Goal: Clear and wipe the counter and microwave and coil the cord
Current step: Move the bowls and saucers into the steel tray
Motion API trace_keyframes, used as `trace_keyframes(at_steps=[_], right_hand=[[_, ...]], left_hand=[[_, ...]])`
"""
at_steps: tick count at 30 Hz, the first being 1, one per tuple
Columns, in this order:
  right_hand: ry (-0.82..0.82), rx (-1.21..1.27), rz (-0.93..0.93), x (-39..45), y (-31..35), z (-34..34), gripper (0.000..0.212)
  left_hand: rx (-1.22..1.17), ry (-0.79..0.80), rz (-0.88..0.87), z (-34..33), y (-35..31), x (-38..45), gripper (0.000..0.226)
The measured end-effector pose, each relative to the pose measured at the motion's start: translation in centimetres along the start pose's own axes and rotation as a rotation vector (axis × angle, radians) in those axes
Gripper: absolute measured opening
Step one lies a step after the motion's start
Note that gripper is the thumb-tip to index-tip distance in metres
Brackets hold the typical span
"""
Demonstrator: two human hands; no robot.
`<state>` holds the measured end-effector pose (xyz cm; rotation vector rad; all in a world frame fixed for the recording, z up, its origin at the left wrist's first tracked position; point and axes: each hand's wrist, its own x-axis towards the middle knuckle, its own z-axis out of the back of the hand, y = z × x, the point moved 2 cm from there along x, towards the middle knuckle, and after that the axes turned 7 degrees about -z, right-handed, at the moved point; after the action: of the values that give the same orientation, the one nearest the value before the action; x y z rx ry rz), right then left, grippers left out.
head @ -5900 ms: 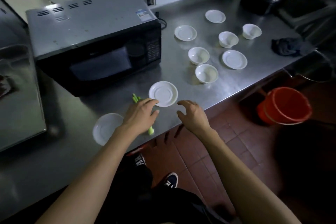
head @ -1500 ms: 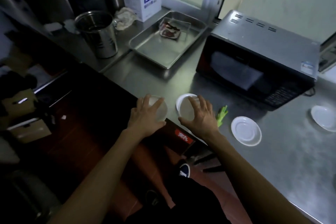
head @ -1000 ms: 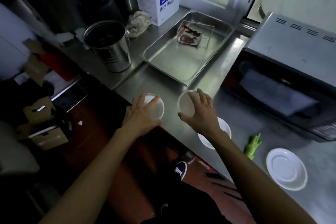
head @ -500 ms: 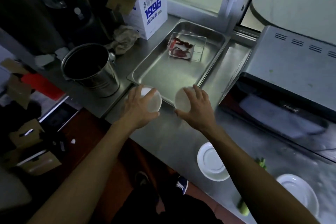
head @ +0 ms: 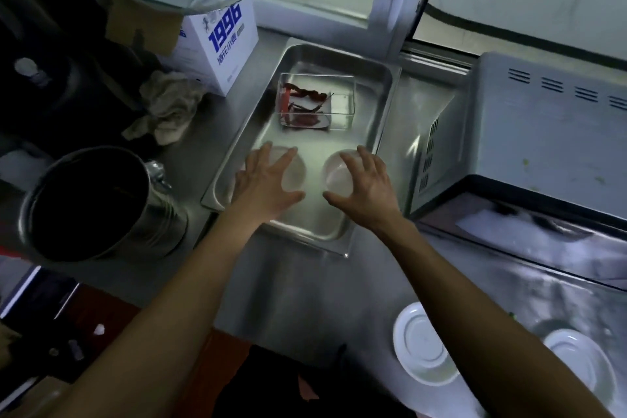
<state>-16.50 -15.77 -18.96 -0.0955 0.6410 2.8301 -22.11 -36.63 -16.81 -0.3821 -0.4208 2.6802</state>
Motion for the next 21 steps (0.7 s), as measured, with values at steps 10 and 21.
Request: trace_keyframes(at_steps=[10,21], right_hand=[[0.003,-0.030,-0.147,8.9,2.2,-2.1,0.088],[0.032,0.026,-0.187,13.7,1.6,-3.9,0.087]], left_hand=[[-0.062,0.048,-0.070,0.3,3.7,10.9,0.093],[0.001,0.043,-0.166,-0.6,5.2,15.6,0.087]])
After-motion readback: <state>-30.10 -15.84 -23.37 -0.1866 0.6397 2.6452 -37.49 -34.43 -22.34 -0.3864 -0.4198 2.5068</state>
